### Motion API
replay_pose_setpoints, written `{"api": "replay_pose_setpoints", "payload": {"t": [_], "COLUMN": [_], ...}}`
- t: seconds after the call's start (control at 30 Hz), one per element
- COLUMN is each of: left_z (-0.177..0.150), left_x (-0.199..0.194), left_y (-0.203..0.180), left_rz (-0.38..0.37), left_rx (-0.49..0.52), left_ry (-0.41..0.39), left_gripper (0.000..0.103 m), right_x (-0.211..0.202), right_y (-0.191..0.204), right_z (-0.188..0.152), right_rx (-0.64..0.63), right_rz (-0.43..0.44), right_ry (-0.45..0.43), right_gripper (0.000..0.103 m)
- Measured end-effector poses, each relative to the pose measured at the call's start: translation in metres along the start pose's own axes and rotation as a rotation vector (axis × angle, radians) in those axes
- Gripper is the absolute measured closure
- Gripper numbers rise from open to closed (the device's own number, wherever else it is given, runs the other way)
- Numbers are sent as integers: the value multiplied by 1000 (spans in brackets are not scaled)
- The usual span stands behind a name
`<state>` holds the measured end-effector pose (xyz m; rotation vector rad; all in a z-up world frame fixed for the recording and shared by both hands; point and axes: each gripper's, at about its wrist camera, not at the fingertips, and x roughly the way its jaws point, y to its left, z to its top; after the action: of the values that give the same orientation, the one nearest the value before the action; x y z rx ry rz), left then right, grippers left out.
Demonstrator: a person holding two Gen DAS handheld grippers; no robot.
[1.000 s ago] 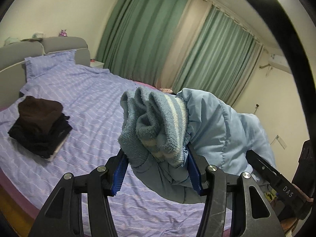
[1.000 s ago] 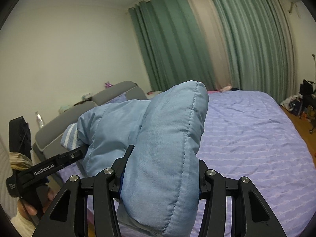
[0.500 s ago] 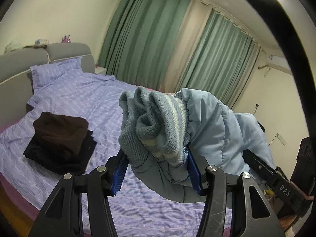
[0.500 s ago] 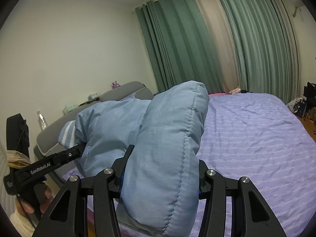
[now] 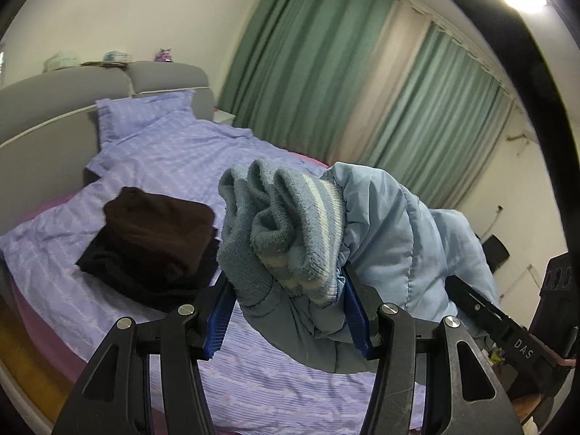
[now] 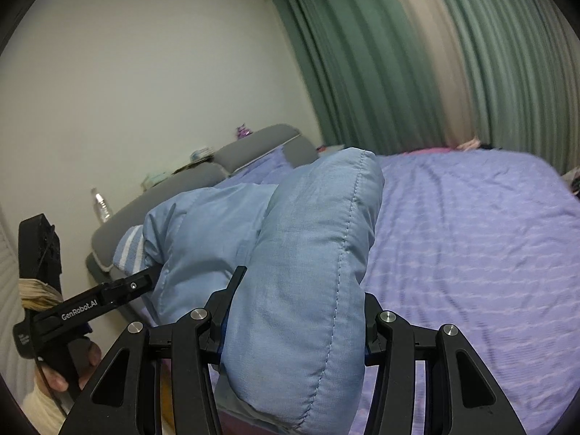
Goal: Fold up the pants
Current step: 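Carry the folded pants with both grippers toward the dark clothes stack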
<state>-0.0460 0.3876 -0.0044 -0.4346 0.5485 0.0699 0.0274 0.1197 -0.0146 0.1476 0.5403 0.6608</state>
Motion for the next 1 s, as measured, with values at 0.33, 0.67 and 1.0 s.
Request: {"api": "replay_pose_setpoints", "payload": {"t": [0.33,0.67,1.0], "left_z": [35,97,146], "left_x": [25,85,191], "left_y": [106,225,291], "left_rz": [32,-9,-42], "left_rx": [-13,0,27], "left_ry": [42,130,208], "left_gripper": [49,49,49], "right_x": [97,212,331], "right_y": [54,102,100], "right_z": [-7,-1,28], "right_rx": [2,39,-10], "right_rz": [17,-4,-43], "right_ry": [75,114,161], "right_gripper": [54,53,52]}}
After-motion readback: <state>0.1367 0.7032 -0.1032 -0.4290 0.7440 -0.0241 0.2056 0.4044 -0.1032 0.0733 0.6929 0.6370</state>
